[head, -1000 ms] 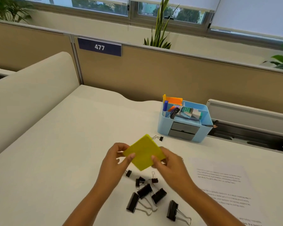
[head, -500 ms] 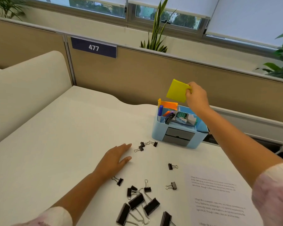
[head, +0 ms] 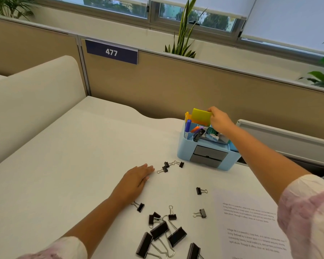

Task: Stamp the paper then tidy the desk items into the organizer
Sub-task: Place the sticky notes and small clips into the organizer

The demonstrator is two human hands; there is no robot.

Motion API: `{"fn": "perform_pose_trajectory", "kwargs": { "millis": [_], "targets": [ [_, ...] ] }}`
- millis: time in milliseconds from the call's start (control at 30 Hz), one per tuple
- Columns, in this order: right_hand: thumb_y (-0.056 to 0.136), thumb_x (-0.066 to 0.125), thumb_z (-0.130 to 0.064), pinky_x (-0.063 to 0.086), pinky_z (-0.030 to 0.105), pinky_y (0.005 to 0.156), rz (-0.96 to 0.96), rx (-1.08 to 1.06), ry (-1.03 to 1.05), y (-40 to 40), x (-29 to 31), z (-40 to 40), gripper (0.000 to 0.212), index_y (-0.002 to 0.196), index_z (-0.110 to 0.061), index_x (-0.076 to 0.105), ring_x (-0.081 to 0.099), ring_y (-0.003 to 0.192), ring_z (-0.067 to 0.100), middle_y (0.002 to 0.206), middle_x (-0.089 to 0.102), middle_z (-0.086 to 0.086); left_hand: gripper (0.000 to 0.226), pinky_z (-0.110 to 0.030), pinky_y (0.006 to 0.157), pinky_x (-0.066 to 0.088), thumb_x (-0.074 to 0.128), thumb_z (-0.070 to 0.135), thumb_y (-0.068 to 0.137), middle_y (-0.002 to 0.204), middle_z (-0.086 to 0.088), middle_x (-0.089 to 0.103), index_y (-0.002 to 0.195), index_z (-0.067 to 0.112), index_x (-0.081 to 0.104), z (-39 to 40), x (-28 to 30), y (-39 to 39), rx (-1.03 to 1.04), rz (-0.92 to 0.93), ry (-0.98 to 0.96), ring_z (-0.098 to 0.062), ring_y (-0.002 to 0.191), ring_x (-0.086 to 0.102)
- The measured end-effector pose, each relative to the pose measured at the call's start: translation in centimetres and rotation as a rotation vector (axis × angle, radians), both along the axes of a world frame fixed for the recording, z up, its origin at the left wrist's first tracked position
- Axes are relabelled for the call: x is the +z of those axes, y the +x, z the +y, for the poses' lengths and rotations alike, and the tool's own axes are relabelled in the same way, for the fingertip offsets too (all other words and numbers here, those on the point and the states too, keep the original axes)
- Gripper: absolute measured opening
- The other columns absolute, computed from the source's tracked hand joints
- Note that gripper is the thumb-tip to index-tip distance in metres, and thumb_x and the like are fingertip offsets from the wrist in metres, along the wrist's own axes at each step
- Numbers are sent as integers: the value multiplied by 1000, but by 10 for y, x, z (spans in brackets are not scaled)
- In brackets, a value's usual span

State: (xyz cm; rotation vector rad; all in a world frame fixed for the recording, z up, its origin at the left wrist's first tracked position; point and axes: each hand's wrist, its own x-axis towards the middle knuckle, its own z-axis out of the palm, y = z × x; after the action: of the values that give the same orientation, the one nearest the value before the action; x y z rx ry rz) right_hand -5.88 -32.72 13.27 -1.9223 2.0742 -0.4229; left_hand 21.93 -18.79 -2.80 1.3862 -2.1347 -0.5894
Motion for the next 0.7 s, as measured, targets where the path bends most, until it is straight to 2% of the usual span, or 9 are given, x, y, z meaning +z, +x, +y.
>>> {"fn": "perform_pose_trajectory", "kwargs": {
  "millis": [67,167,233,300,367,467,567,700],
  "targets": [
    [90,30,8,43,40,86,-26,-21,-53,3,3,3,44,131,-7,41,47,113,31,134,43,19,36,-23,111,18,37,13,97,138,6,48,130,18,49,1,1,0,6,15,0,-9,134,33],
    [88,31,10,42,35,88,-27,16,-302,21,13,18,46,127,-10,46,47,115,28,134,44,15,36,-25,111,20,38,10,97,138,5,49,130,17,50,2,1,-1,7,18,-1,-10,134,34],
    [82,33,12,40,32,85,20,132,-498,42,16,38,47,120,-9,50,46,113,27,127,48,14,36,-25,112,20,38,10,96,137,5,49,130,16,49,2,1,0,4,7,-5,-10,134,34],
    [76,38,12,37,28,83,23,287,-607,66,5,61,46,114,-7,55,45,110,27,120,53,14,36,-27,112,22,38,10,96,137,4,50,130,16,50,2,1,0,0,5,-7,-11,134,35],
    [81,41,7,36,28,86,-8,407,-509,86,-21,82,41,115,-11,56,44,113,23,121,54,10,35,-28,112,24,39,8,96,136,3,51,128,15,52,2,1,0,0,12,-13,-12,133,36],
    [96,41,-23,38,38,99,108,490,-138,97,-74,100,33,128,-22,48,35,129,21,140,42,6,39,-22,108,21,36,3,95,135,1,52,128,15,52,3,2,0,11,14,-28,-13,132,38],
    [96,37,-43,18,43,114,194,468,125,87,-112,110,46,139,-28,36,16,141,25,153,22,5,40,-23,108,23,36,2,94,135,-1,52,129,13,51,4,3,-1,15,13,-34,-15,132,39],
    [96,31,-48,1,44,115,93,428,186,75,-134,131,50,143,-32,27,1,144,24,157,10,0,40,-28,111,25,37,0,93,136,-2,51,129,12,51,4,4,-1,5,23,-2,-15,132,38]
  ]
}}
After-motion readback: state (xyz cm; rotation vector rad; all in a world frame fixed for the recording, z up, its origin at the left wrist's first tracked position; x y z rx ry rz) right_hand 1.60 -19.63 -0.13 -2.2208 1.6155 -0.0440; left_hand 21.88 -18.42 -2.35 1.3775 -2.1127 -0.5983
